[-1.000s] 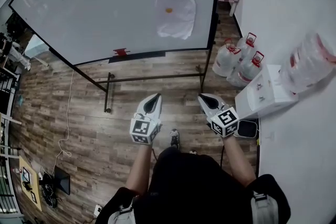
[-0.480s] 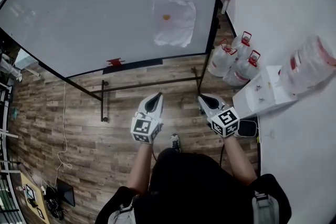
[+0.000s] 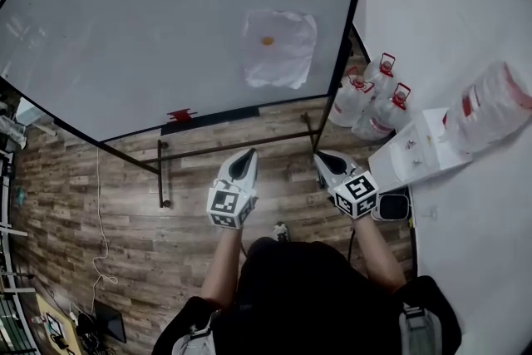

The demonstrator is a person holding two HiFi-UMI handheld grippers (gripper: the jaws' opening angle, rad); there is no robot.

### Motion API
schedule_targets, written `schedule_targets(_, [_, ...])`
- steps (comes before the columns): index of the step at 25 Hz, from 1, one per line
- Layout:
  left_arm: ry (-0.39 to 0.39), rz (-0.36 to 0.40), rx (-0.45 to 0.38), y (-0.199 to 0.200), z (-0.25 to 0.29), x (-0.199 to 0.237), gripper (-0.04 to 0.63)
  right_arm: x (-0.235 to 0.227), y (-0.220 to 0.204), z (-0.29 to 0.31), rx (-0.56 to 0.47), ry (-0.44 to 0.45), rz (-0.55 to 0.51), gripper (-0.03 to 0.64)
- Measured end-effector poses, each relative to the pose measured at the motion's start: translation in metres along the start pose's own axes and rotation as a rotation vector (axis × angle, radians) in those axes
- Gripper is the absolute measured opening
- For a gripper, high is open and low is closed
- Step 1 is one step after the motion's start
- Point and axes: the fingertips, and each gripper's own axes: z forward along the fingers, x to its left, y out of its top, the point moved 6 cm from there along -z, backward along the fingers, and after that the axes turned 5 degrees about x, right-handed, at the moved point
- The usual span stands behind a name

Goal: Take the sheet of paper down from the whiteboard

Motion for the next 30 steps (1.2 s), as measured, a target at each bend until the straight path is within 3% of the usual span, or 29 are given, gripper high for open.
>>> schedule_targets(21, [-0.04, -0.027, 0.001, -0.006, 0.03, 0.068, 0.011, -0.011, 0.014, 0.058, 0.023, -0.071, 0.021, 0.003])
schedule_targets(30, [-0.01, -0.028, 0.004, -0.004, 0.043, 0.071, 0.011, -0.031, 0.015, 0.068, 0.001, -0.03, 0.074, 0.005])
